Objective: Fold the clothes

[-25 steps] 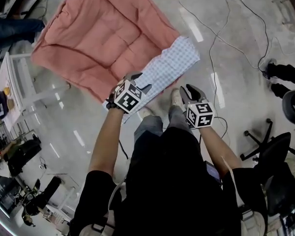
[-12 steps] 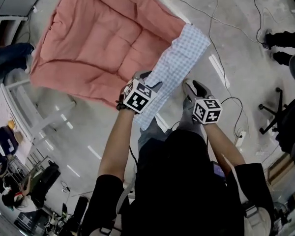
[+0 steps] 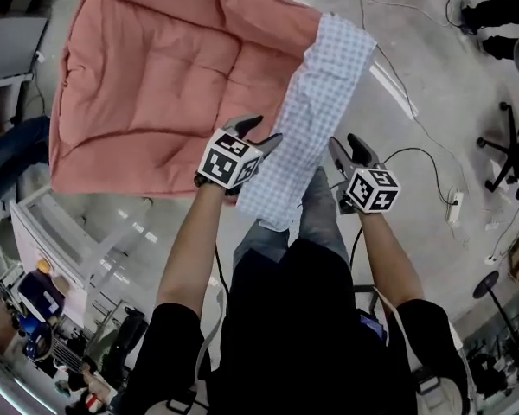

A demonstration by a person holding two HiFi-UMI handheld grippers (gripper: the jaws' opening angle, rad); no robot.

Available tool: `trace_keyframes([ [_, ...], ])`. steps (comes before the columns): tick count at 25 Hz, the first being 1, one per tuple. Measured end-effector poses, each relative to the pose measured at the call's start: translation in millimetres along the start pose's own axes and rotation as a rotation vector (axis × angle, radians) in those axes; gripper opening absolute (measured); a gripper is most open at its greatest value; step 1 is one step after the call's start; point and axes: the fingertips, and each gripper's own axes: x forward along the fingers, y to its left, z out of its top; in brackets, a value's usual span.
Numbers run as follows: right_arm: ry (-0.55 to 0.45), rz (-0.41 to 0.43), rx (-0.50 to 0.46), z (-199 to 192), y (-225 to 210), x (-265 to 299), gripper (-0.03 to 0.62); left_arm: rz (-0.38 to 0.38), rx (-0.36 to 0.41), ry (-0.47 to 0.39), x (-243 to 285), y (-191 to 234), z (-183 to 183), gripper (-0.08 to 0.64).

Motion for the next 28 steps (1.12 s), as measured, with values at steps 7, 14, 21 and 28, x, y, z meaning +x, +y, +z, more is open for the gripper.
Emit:
trace_keyframes([
  [7,-0.036,0.068,0.167,-20,-32,30,0.262,-0.107,0.025,0.067,62,20,-15,0.31],
  [14,-0.049,0.168,0.265,-23,-54,61,0.281,-0.229,-0.094,0.019,105,45,-13,0.316],
  [21,-0.057,0.249,0.324,-33,-47,85,0.291,-0.352,-0.154,0.02,137,56,-25,0.324],
  [28,-0.038,0.345,0.415,-35,-47,97,0.304,-0.485,-0.247,0.018,155,51,-29,0.336],
])
